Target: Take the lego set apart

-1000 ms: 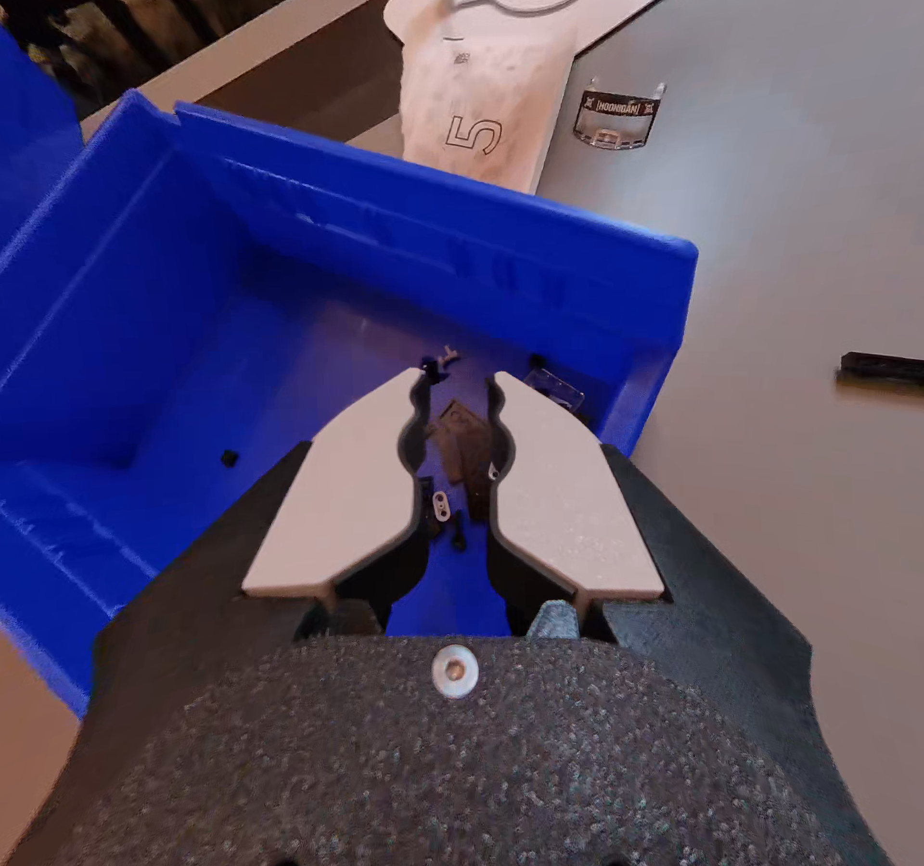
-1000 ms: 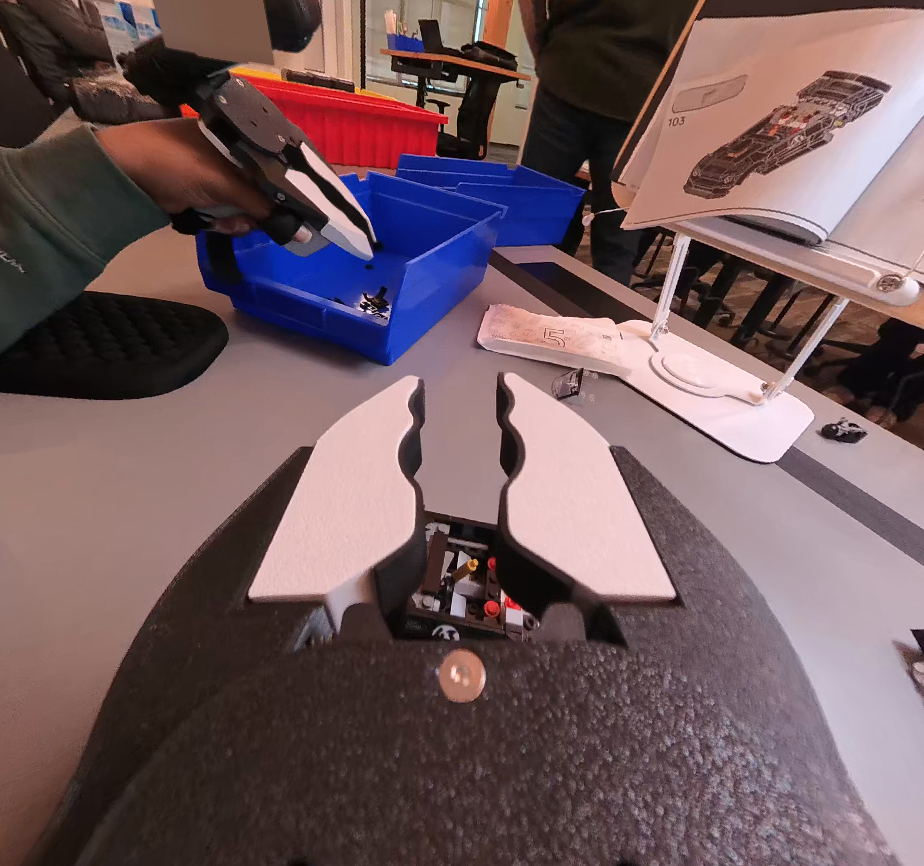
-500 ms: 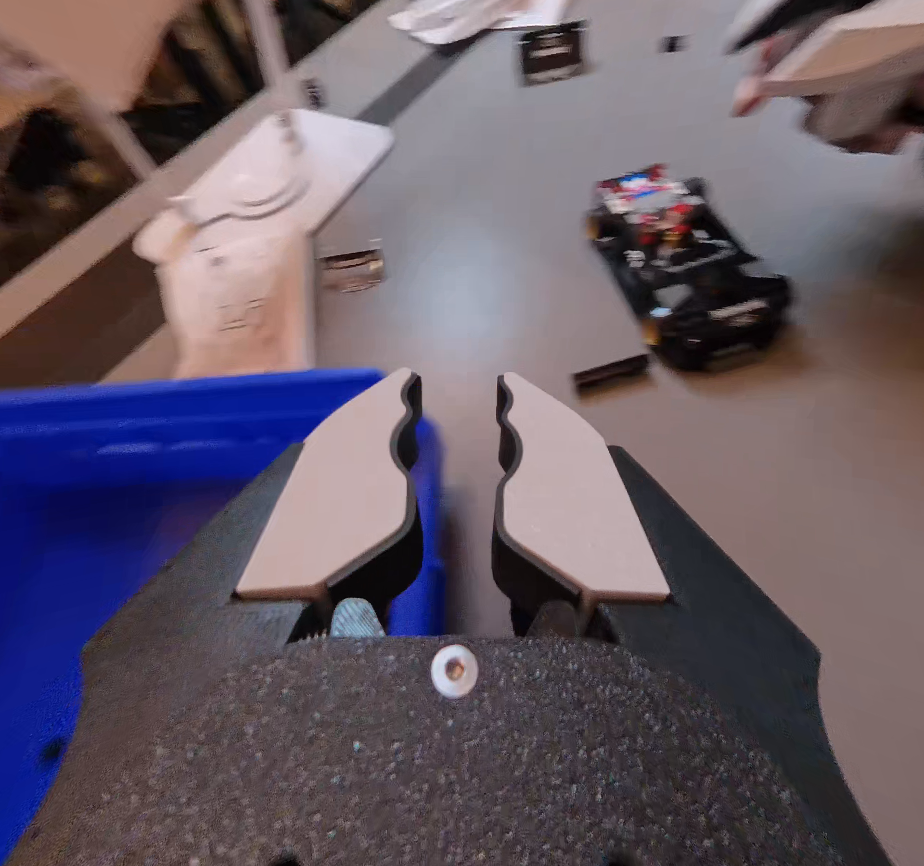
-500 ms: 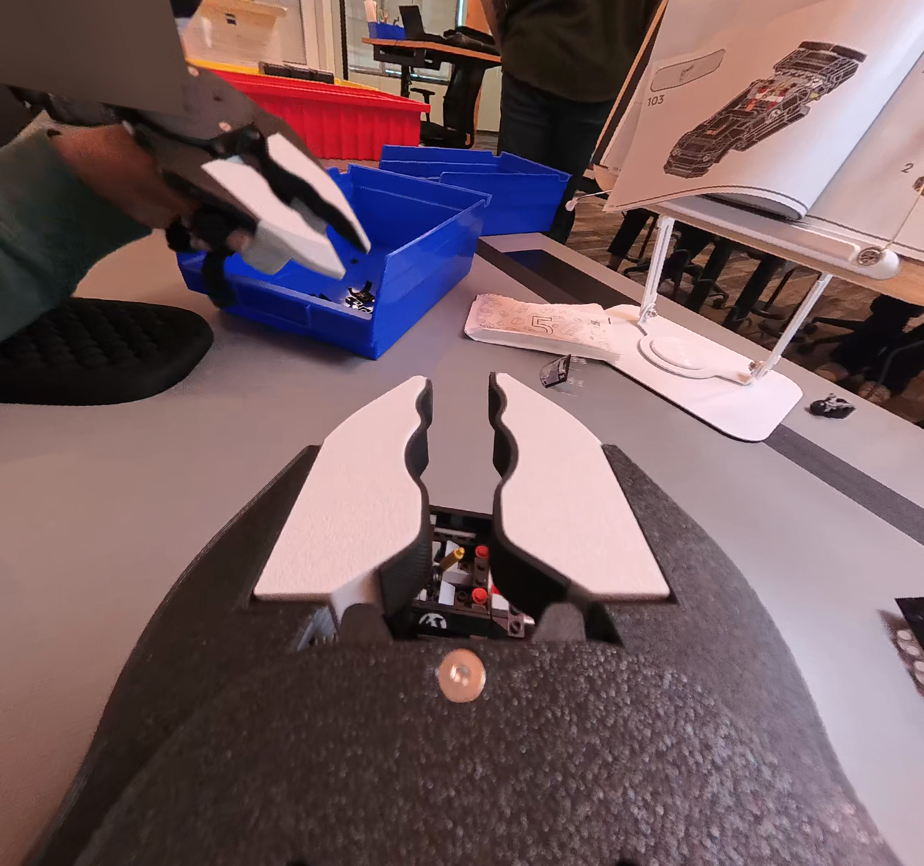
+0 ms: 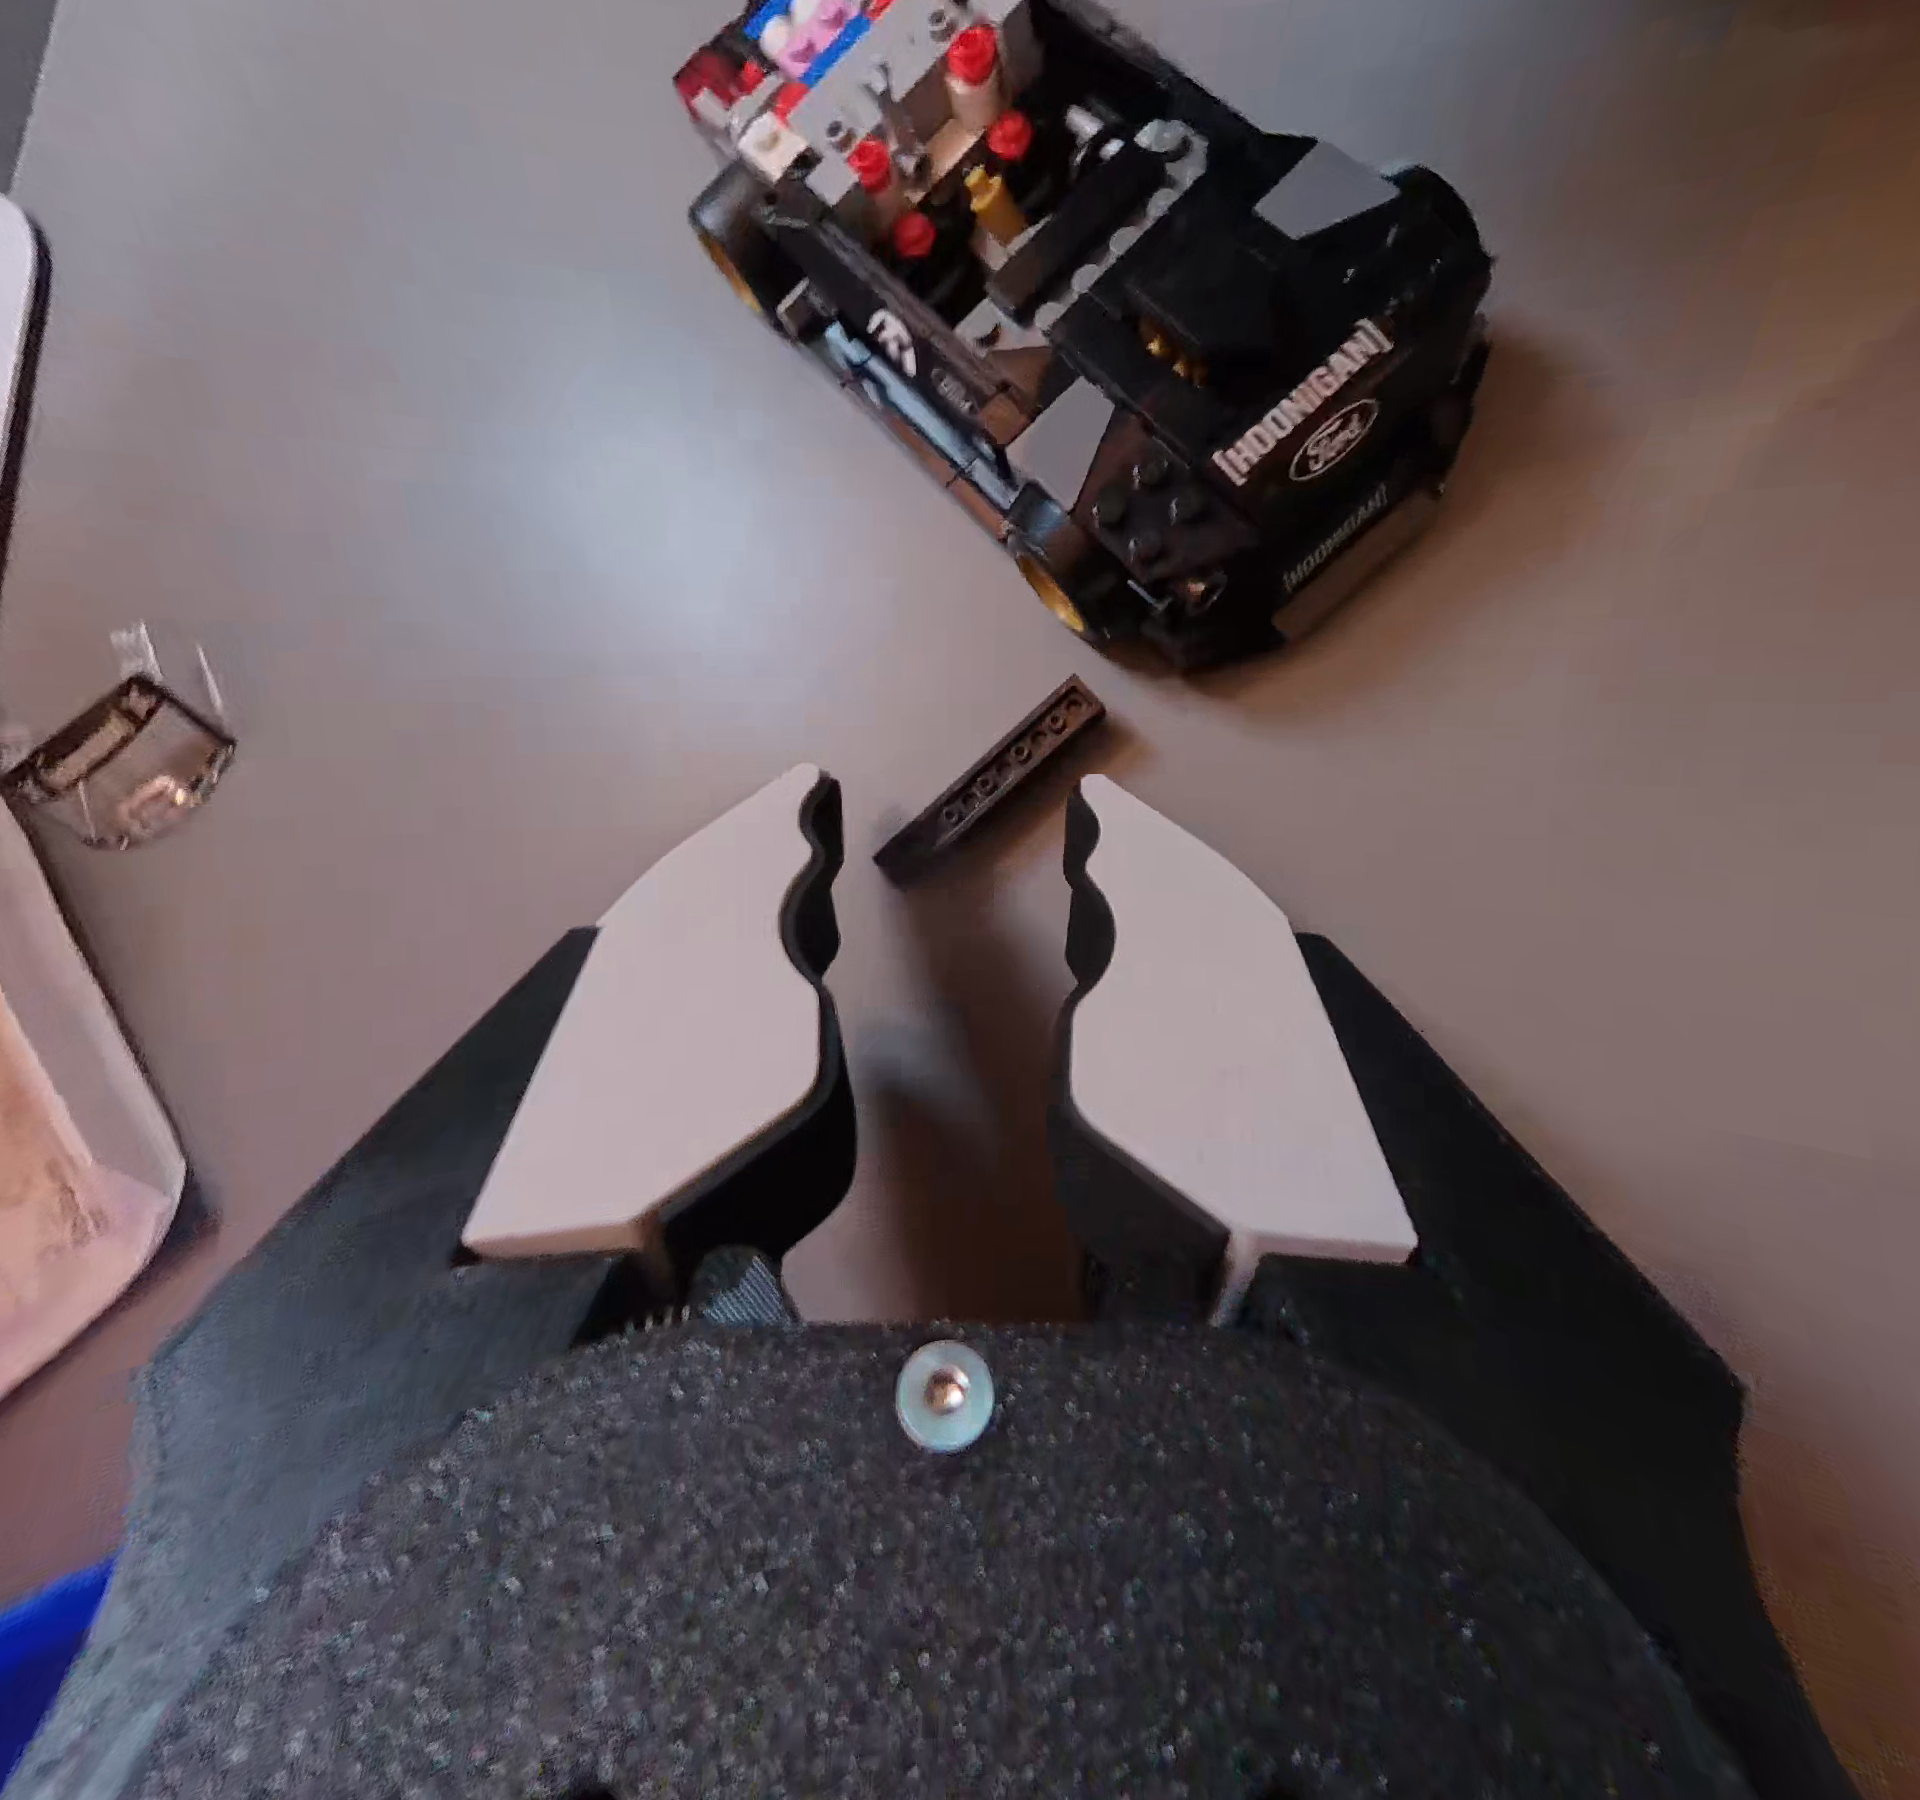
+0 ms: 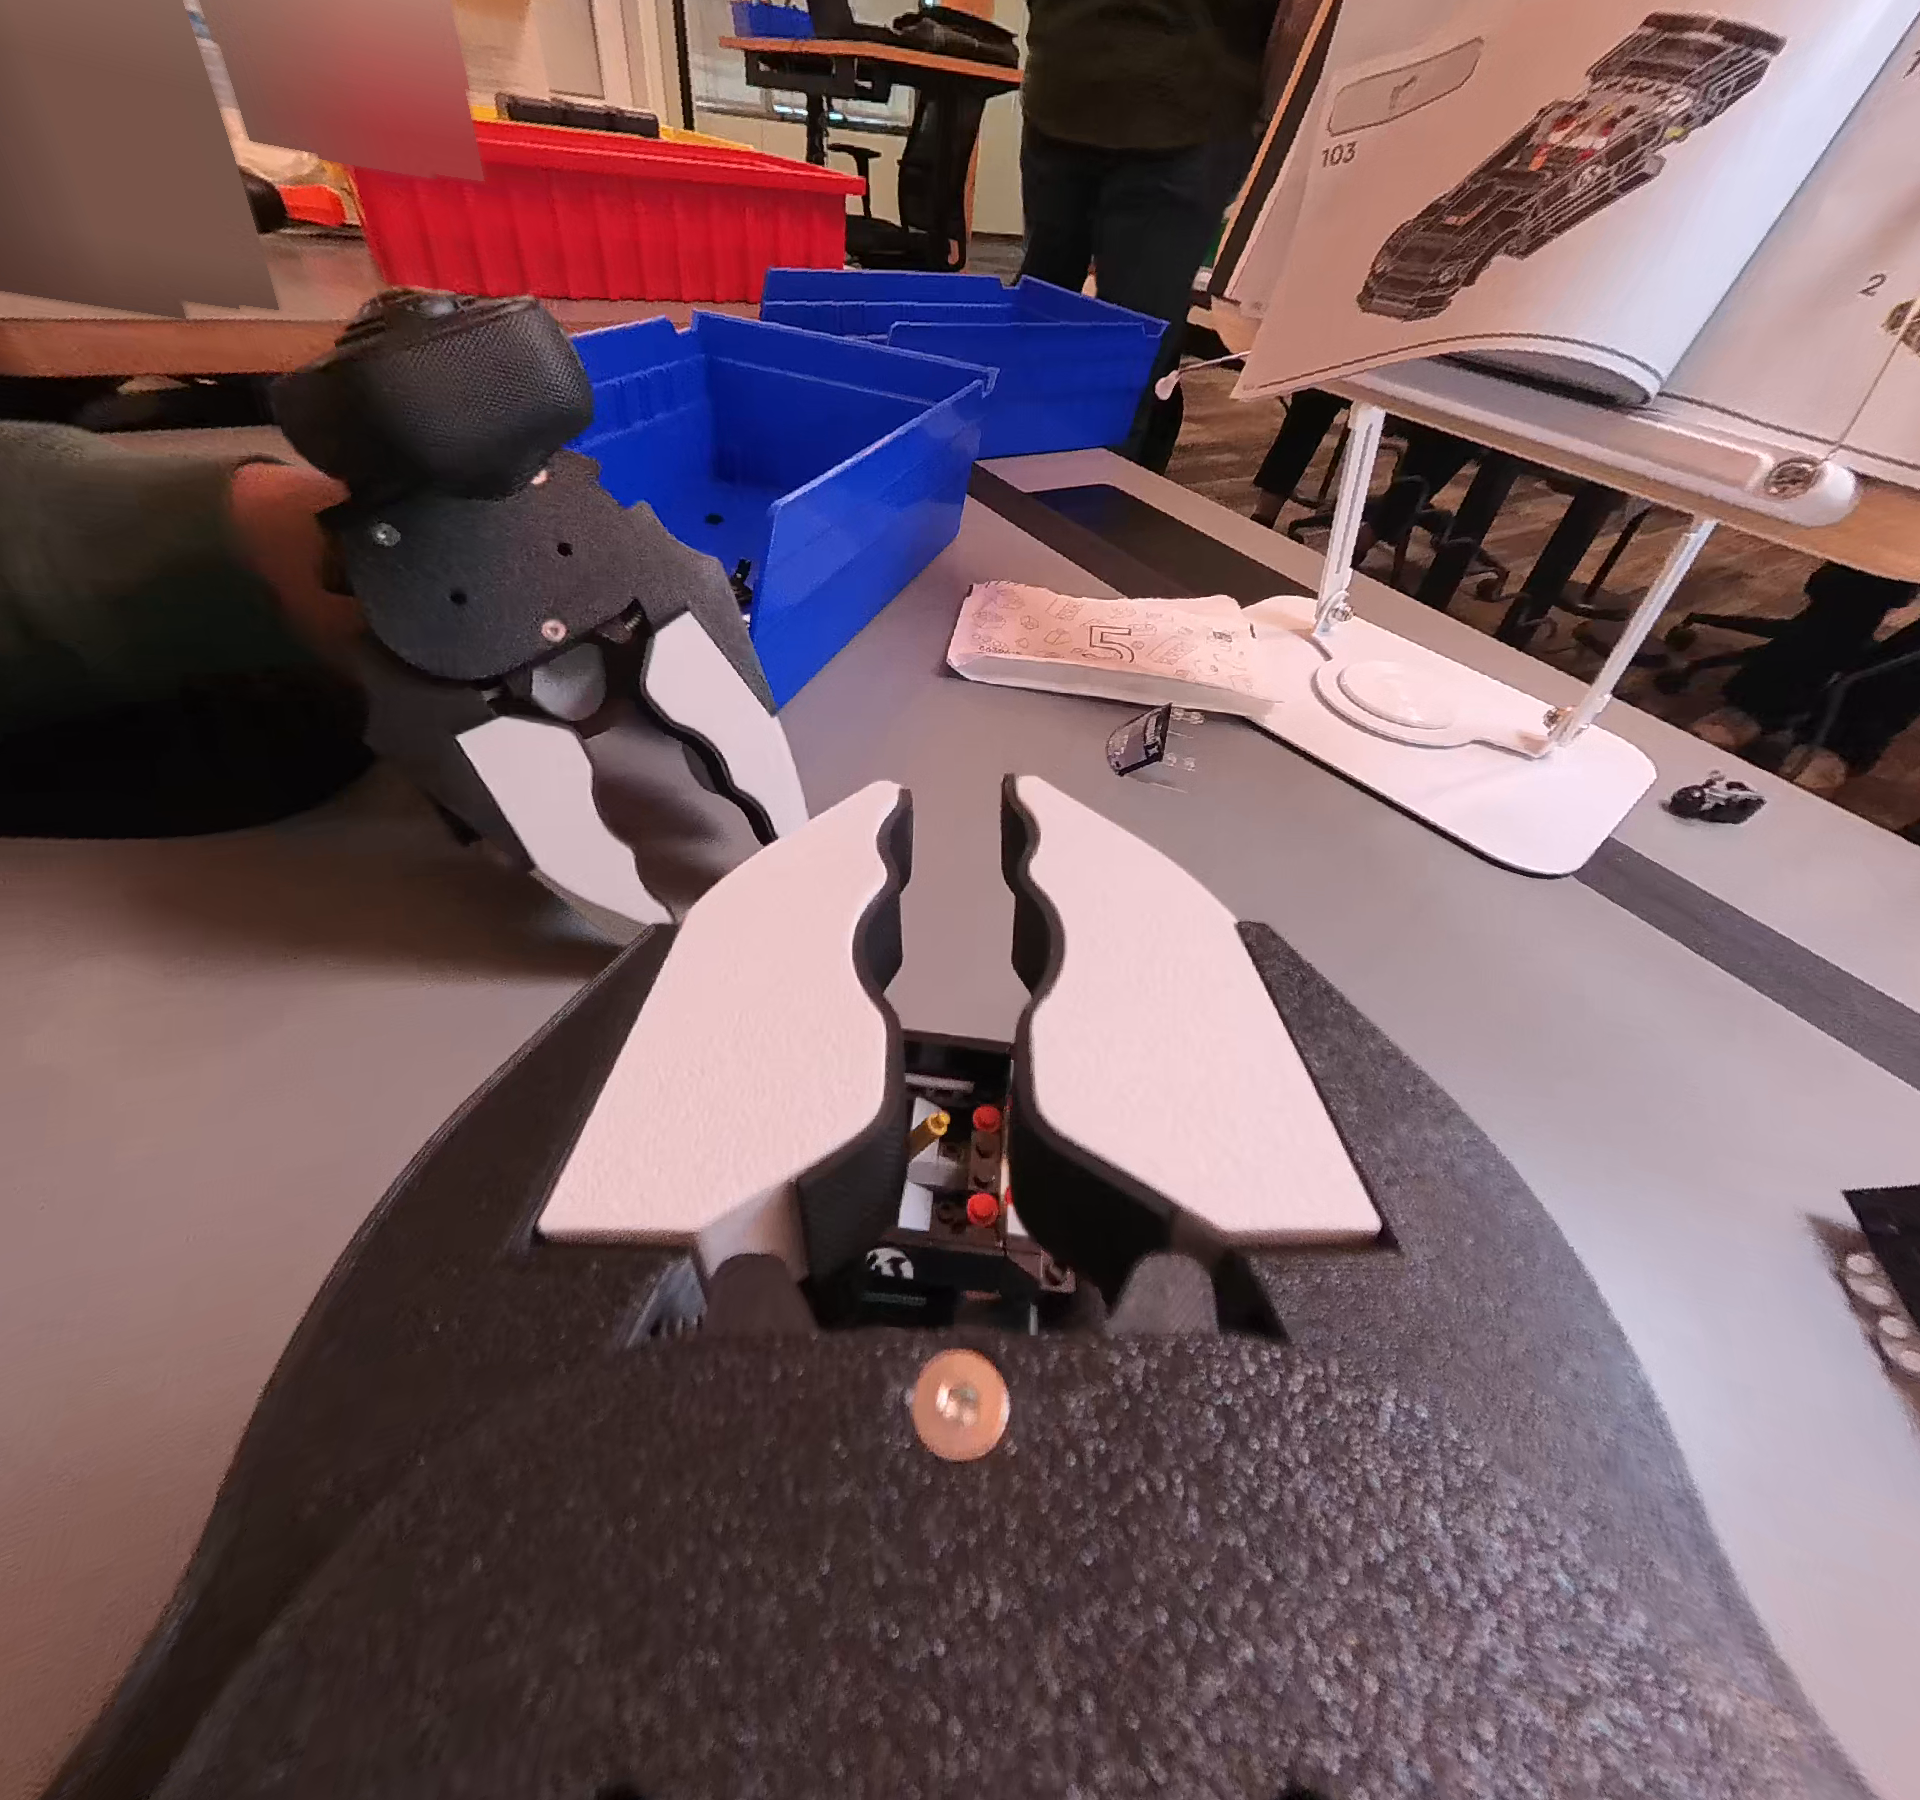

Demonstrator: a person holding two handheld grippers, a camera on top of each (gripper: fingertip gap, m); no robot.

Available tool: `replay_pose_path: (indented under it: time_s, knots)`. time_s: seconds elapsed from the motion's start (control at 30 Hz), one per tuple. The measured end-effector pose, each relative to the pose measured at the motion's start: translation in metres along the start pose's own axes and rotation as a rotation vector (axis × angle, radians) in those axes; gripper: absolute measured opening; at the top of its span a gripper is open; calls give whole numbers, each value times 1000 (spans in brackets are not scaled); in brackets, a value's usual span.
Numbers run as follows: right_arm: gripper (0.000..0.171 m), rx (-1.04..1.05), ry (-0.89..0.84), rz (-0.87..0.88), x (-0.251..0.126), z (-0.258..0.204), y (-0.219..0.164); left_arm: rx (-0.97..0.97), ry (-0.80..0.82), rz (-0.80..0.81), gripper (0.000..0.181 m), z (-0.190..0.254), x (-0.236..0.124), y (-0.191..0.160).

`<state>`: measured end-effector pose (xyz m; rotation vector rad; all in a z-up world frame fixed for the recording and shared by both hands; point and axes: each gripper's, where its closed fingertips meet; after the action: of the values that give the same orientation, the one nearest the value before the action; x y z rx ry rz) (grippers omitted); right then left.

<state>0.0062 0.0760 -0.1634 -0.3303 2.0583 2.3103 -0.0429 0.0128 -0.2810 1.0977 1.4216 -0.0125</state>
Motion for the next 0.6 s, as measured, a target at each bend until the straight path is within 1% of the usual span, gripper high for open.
replay_pose_path:
  time_s: [0.03, 0.07, 0.1, 0.13, 0.2, 0.23, 0.3, 0.33, 0.4, 0.43, 0.47, 0.53, 0.6]
  knots:
    - [16, 4, 4, -7, 1, -1, -2, 12, -27, 3, 37, 1, 2, 1]
    - [16, 8, 9, -14, 2, -1, -3, 12, -60, -6, 28, 3, 3, 1]
    - [16, 9, 13, -21, 3, -2, -4, 7, -84, -25, 15, 5, 3, -1]
    - [16, 7, 15, -27, 3, -3, -6, 2, -76, -38, 10, 3, 3, -2]
    - [16, 2, 18, -33, 4, -4, -7, -28, -72, -46, 10, 2, 1, -5]
    - [16, 5, 23, -32, 3, -5, -6, -76, -65, -9, 10, -2, -2, -1]
    - [16, 27, 44, -26, 3, -8, -5, -238, -111, 154, 9, -6, -16, 18]
    - [16, 45, 62, -19, 3, -11, -4, -327, -153, 280, 10, -9, -27, 33]
    - [16, 102, 110, 1, 4, -17, 0, -498, -299, 571, 9, -12, -59, 67]
    - [16, 147, 140, 19, 4, -20, 2, -566, -375, 691, 10, -13, -74, 79]
    - [16, 204, 180, 45, 3, -25, 6, -614, -431, 775, 10, -14, -84, 87]
    - [17, 337, 268, 95, 3, -34, 16, -662, -480, 866, 10, -15, -93, 95]
    - [17, 449, 326, 131, 4, -39, 22, -689, -513, 896, 10, -11, -92, 102]
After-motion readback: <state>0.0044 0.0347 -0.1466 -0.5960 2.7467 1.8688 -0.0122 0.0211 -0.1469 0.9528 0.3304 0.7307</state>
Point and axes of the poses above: each gripper's, where its closed fingertips meet, x out along the fingers, y out of its top, z = x × y across the jaws, and after that the axes turned 2 degrees about -z, right-handed
